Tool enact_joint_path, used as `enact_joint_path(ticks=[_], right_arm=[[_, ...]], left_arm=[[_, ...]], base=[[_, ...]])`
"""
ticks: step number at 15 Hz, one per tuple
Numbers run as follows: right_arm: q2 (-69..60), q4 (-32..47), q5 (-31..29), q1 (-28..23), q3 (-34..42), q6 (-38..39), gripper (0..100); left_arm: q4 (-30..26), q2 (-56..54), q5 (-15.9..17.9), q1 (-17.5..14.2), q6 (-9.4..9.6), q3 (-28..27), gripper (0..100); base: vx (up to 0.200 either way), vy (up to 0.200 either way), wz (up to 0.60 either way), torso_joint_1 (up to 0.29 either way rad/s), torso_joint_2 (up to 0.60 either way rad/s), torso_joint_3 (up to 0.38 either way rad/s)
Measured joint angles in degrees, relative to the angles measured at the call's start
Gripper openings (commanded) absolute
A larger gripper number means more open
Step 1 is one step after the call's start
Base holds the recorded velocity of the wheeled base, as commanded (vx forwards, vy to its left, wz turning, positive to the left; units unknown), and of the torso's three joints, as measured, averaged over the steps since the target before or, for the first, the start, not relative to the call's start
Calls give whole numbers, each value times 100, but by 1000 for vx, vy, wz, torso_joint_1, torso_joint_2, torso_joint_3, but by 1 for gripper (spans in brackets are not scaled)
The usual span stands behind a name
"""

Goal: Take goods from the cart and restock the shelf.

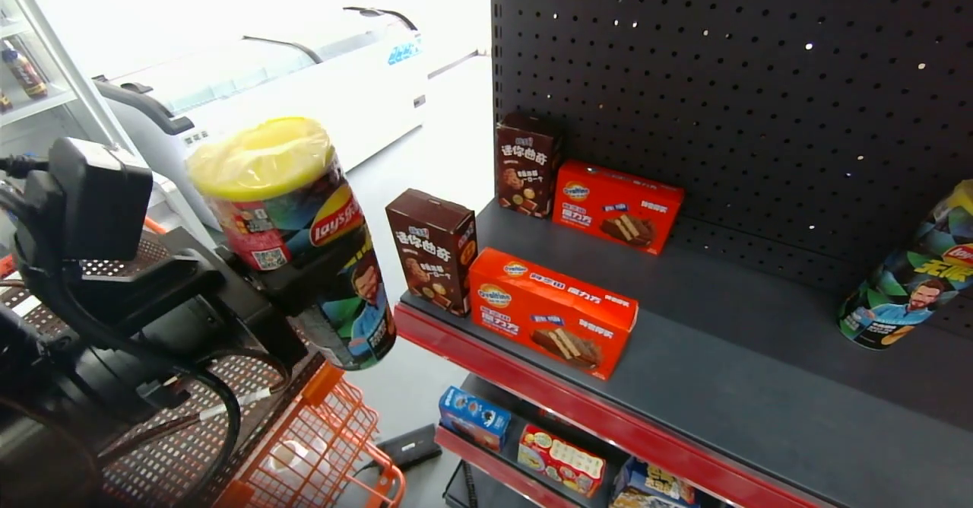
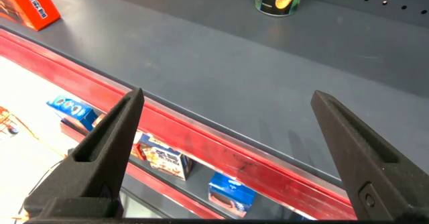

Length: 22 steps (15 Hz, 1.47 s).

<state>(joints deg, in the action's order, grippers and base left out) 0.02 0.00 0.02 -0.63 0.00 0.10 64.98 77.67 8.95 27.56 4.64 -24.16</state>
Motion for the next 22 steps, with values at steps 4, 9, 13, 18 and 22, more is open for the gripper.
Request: enact_joint_path(ticks=[4,9,13,18,22], right_arm=[[-2,0,-2,4,0,0,100],[0,0,-2,0,0,0,100],[0,0,0,4,0,-10,100],[-2,0,5,-2,0,-26,100],[-2,0,5,4,0,-20,100]], left_arm=[[-2,-71,128,547,-11,104,0],[-539,-52,429,1061,-293,-95,0],[-1031,1,644,1170,-339,-183,0],[-1790,-236,745,1229,-375,-489,0],[-1779,-247,1048,1287,-372,-613,0]], base=[[0,0,0,0,0,0],[0,0,0,0,0,0],[0,0,0,0,0,0],[0,0,0,0,0,0],[0,0,-150,2,1,1]])
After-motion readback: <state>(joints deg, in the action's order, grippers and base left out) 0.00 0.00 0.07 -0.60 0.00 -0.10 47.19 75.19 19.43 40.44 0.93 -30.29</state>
